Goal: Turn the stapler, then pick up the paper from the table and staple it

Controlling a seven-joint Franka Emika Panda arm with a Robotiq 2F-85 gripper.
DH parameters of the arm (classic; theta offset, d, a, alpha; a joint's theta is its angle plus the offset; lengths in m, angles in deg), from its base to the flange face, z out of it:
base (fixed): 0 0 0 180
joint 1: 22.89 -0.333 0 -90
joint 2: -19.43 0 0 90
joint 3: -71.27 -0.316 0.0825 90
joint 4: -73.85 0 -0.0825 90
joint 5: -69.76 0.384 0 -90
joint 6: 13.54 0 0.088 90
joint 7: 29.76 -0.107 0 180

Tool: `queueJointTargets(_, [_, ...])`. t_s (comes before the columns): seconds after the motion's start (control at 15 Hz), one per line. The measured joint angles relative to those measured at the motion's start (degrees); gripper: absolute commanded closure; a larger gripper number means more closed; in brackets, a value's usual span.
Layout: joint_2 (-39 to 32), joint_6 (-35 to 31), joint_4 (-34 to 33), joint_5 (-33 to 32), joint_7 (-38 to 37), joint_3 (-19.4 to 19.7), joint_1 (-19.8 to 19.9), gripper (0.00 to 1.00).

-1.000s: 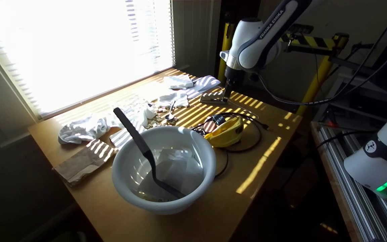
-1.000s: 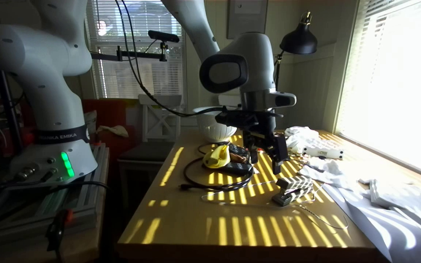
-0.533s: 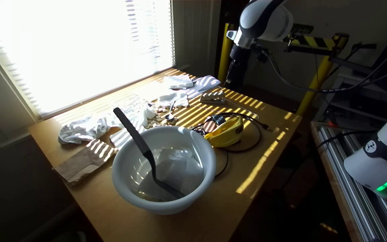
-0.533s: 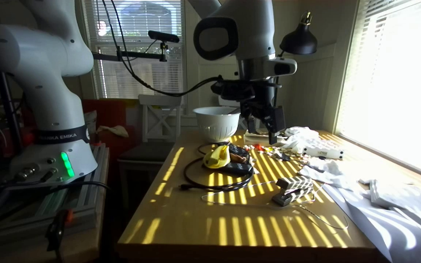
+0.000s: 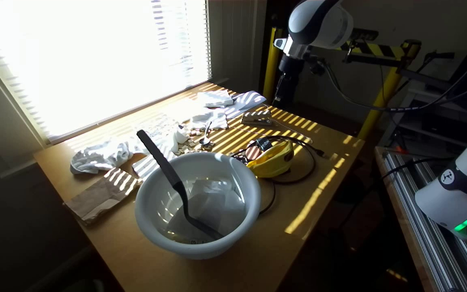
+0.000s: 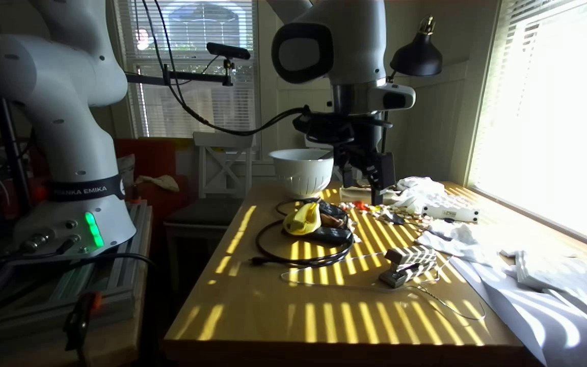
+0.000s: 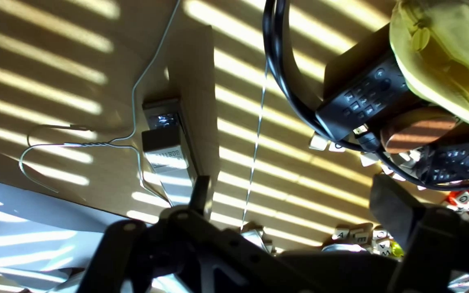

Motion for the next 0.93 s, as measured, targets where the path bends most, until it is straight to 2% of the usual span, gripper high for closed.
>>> queueJointTargets(0.33, [-5.2,-0.9,-4.8,1.6,-2.4,1.6,-0.6,0.0])
queueJointTargets(0.67, [-16.4,-5.5,-15.6,1.8,-15.3,3.2,-0.1,0.0])
queueJointTargets(0.93, [-25.8,-6.0,-26.7,1.6,-26.0,4.6,2.5,0.0])
